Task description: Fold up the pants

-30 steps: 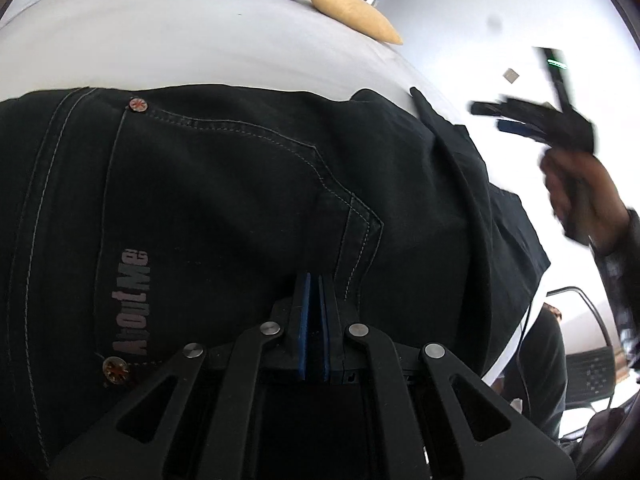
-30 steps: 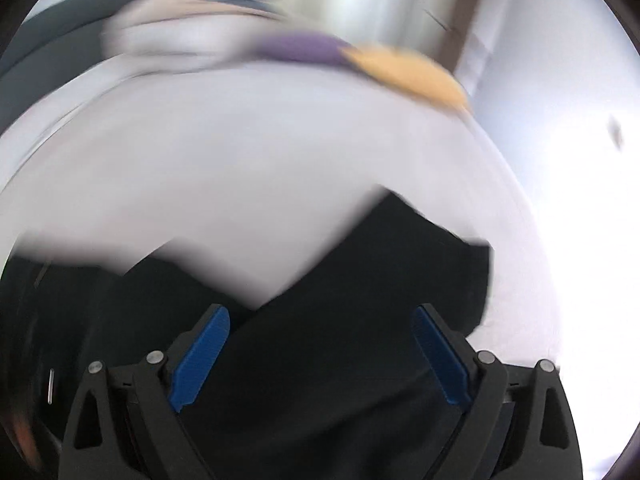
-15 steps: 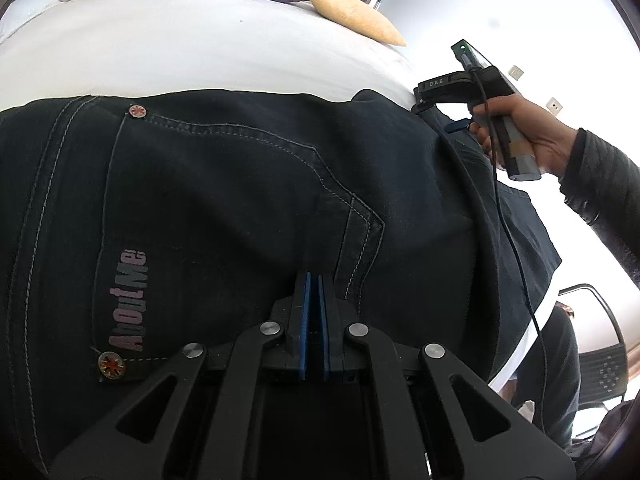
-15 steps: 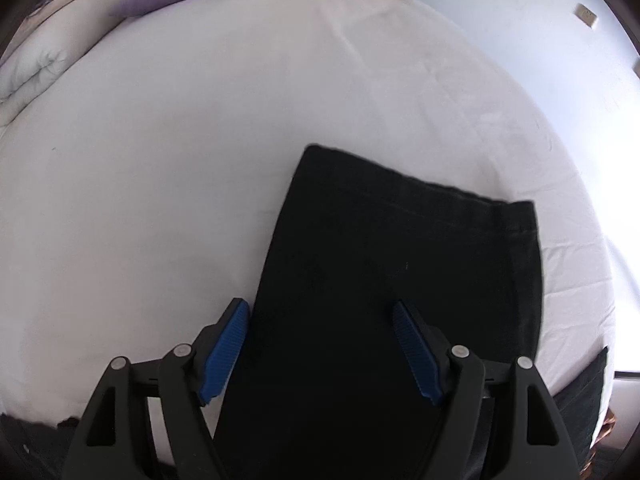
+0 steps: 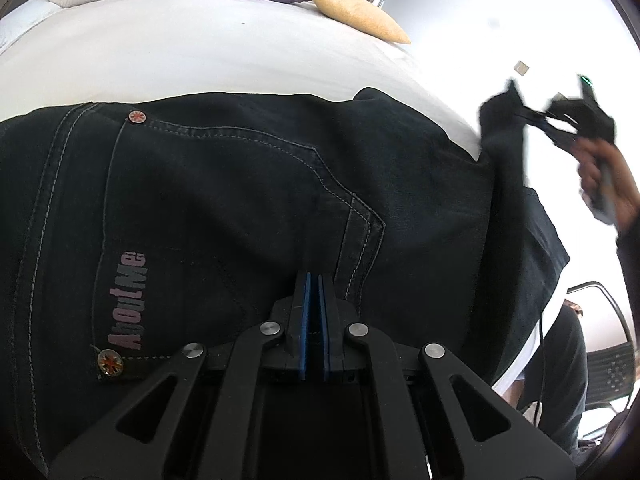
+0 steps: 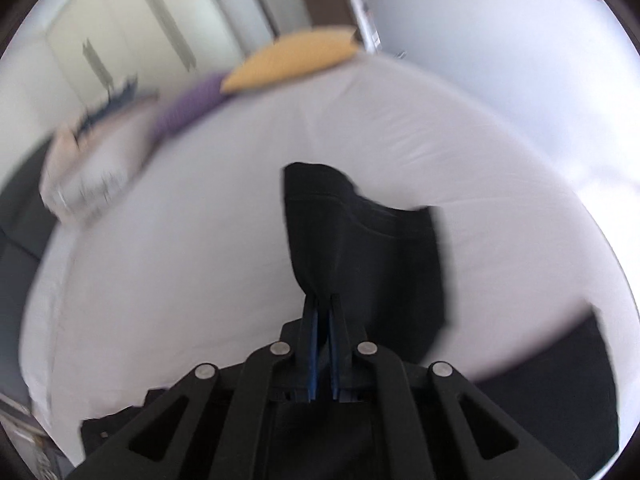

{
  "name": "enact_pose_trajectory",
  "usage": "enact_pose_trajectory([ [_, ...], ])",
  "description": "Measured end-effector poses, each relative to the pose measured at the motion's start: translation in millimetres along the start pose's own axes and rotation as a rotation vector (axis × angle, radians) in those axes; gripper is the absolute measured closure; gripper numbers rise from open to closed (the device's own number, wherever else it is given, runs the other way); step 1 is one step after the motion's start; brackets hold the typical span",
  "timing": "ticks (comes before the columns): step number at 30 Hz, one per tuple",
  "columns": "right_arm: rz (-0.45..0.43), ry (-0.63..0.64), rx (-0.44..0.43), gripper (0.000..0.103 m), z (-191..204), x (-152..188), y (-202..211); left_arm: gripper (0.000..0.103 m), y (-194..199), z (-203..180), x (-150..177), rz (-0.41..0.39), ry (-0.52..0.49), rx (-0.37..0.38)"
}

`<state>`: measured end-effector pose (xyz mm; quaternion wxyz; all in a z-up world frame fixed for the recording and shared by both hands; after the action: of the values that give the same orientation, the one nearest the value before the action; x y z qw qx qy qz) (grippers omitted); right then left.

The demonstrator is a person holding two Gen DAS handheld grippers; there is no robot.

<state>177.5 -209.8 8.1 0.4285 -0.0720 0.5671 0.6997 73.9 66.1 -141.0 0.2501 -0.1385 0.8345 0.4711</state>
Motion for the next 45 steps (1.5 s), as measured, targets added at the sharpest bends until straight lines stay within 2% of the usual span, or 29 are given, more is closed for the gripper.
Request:
enact_pose_trajectory([
  [2, -0.032, -0.074, -0.019, 0.097, -35, 16, 32, 0.099, -1, -2, -1, 0.008, 0.002, -0.003],
  [4, -0.061, -0.180, -0.037, 0.097, -87, 45, 64, 0.099, -3, -5, -2, 0.014, 0.000, -0.011],
  [6, -0.062, -0.264, -0.026, 0.098, -122, 71, 76, 0.099, -5, -9, -3, 0.020, -0.003, -0.019],
  [10, -0.038, -0.497, -0.012, 0.097, -195, 125, 70, 0.099, -8, -16, -8, 0.040, -0.004, -0.041],
  [13, -0.008, -0.535, -0.042, 0.095, -211, 146, 72, 0.099, -11, -21, -10, 0.051, -0.002, -0.056],
  [14, 0.008, -0.547, -0.064, 0.087, -209, 145, 66, 0.099, -12, -23, -11, 0.055, 0.001, -0.061],
  [15, 0.022, -0.579, -0.104, 0.065, -210, 147, 63, 0.099, -13, -23, -11, 0.056, 0.003, -0.064],
  [16, 0.014, -0.602, -0.134, 0.052, -205, 148, 59, 0.099, -14, -24, -11, 0.059, 0.003, -0.070],
  [17, -0.004, -0.615, -0.157, 0.035, -199, 149, 55, 0.099, -13, -24, -11, 0.060, 0.003, -0.073],
  [18, -0.021, -0.618, -0.164, 0.028, -194, 148, 54, 0.099, -14, -26, -12, 0.061, 0.005, -0.080],
  [21, -0.024, -0.616, -0.155, 0.027, -184, 146, 43, 0.099, -14, -28, -12, 0.067, 0.001, -0.096],
  [22, -0.026, -0.613, -0.156, 0.028, -182, 142, 37, 0.099, -15, -29, -12, 0.069, 0.000, -0.100],
  [23, -0.027, -0.608, -0.156, 0.035, -188, 139, 34, 0.099, -16, -30, -12, 0.072, -0.001, -0.104],
  [24, -0.023, -0.609, -0.156, 0.054, -192, 136, 30, 0.099, -17, -32, -13, 0.074, -0.002, -0.106],
  [25, -0.007, -0.625, -0.154, 0.066, -199, 136, 25, 0.099, -18, -33, -14, 0.076, -0.003, -0.107],
  [26, 0.000, -0.642, -0.154, 0.083, -206, 137, 23, 0.099, -18, -34, -14, 0.077, -0.002, -0.107],
  [27, 0.001, -0.658, -0.149, 0.093, -214, 139, 23, 0.099, -17, -33, -15, 0.078, -0.002, -0.107],
  [28, -0.007, -0.675, -0.145, 0.097, -224, 142, 24, 0.099, -16, -32, -16, 0.078, -0.002, -0.106],
  [32, -0.023, -0.721, -0.176, 0.102, -242, 148, 28, 0.099, -19, -35, -17, 0.081, -0.005, -0.107],
  [37, -0.040, -0.673, -0.132, 0.101, -237, 147, 38, 0.099, -22, -39, -22, 0.092, -0.011, -0.114],
  [45, -0.018, -0.696, -0.147, 0.101, -250, 156, 43, 0.099, -24, -40, -28, 0.123, -0.044, -0.115],
])
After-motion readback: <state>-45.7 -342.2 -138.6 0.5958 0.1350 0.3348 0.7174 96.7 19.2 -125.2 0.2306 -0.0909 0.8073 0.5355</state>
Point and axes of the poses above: each gripper's, at about its wrist camera, not at the fingertips, and y roughly against the way its jaws point, z to its left, x to its underside, the point moved 2 cm from there along -y, roughly the way its jaws point, and after that the axes turned 5 degrees about x, right-handed, at the moved point
